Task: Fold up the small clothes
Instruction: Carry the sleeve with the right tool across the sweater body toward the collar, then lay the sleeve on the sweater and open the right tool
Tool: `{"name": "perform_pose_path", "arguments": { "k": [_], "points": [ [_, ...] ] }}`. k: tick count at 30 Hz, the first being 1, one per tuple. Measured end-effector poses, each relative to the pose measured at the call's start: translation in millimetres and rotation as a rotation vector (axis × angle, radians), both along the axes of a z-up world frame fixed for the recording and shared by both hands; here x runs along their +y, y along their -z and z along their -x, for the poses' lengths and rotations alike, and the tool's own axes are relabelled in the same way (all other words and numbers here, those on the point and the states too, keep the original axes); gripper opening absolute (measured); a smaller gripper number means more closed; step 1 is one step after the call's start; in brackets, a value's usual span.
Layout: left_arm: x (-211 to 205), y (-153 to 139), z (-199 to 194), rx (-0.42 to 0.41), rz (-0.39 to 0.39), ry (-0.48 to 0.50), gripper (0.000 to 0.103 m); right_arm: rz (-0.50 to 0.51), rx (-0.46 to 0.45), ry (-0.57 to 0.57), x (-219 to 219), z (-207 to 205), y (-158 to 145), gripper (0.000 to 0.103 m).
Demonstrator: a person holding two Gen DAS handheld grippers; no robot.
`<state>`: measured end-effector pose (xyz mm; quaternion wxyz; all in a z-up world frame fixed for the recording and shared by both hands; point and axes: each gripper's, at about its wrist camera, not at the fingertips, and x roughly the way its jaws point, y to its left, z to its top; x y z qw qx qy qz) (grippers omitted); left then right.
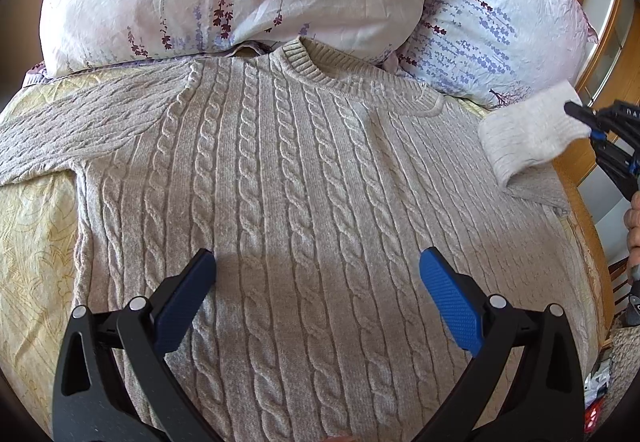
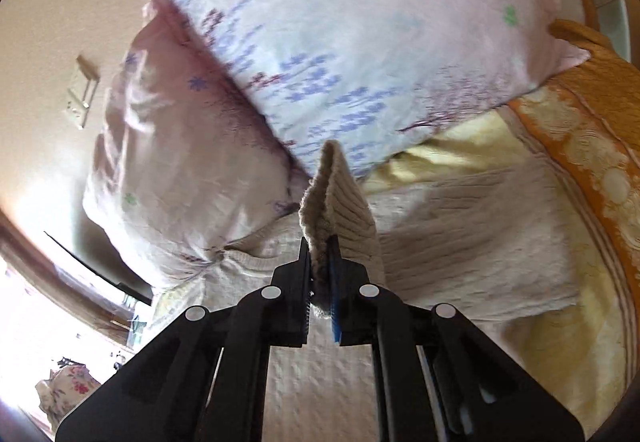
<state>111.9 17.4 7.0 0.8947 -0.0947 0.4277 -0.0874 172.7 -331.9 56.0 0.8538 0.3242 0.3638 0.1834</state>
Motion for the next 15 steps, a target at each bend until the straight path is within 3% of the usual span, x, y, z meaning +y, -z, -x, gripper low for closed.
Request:
{"name": "perform_pose_path", "arguments": {
  "k": [4,8,12,15],
  "points": [
    [19,-6,6,-0.034,0.073,-0.072,0.101,-0.019,-0.008,-0.148,74,-22,2,0.008],
    [47,-15,15,-0.105,0.139,-0.212,0.101,-0.02,0.065,-0.242,133,-42,31,0.008],
    [70,-19,22,-0.129,0.177,-0.331,0.101,-0.034,0.159,-0.272,164,-50,68,0.008],
    [84,-16,22,-0.118,0.216,-0.386,0.101,-0.062,0.175,-0.279,171,-51,76,0.008]
  ]
}}
